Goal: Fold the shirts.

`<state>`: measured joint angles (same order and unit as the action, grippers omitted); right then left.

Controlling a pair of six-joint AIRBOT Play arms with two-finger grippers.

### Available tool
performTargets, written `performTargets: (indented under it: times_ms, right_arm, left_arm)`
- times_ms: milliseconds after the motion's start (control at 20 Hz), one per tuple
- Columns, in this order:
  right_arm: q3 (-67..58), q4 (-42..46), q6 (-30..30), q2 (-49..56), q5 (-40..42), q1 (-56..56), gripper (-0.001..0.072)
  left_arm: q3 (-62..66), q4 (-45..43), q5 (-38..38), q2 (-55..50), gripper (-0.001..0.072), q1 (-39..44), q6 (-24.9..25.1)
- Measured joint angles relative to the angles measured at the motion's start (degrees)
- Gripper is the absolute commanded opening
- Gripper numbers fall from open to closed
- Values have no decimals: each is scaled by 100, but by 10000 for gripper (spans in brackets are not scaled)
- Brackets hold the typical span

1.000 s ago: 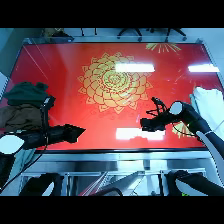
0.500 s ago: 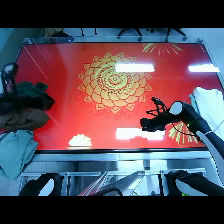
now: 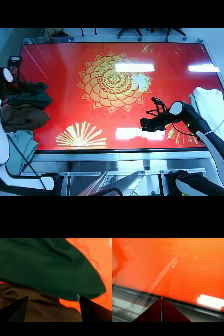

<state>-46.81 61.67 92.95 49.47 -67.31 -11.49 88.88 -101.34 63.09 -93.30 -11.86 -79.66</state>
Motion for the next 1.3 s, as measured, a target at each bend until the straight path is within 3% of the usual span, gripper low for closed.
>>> performTargets:
  times_ms: [200,250,350,700,900,1050,1300]
  right_arm:
    - [0,0,0,0,2,0,23]
    - [0,0,0,0,0,0,24]
    - [0,0,0,0,0,0,24]
    - [0,0,0,0,2,0,23]
    - [0,0,0,0,2,0,24]
    - [0,-2,0,0,2,0,23]
    - [0,-2,-2,0,22,0,25]
  left_arm:
    - [468,-168,-96,-1126,686,-31,17]
    - [601,-181,-76,-1349,621,-35,17]
    - [870,-203,48,-1670,9,-37,-11]
    - [2072,-186,789,-1923,9,212,-118]
    - [2625,815,957,-1178,9,745,-151]
    - [2415,1867,957,-348,9,1360,-85]
    - [1200,2559,953,490,17,2594,-188]
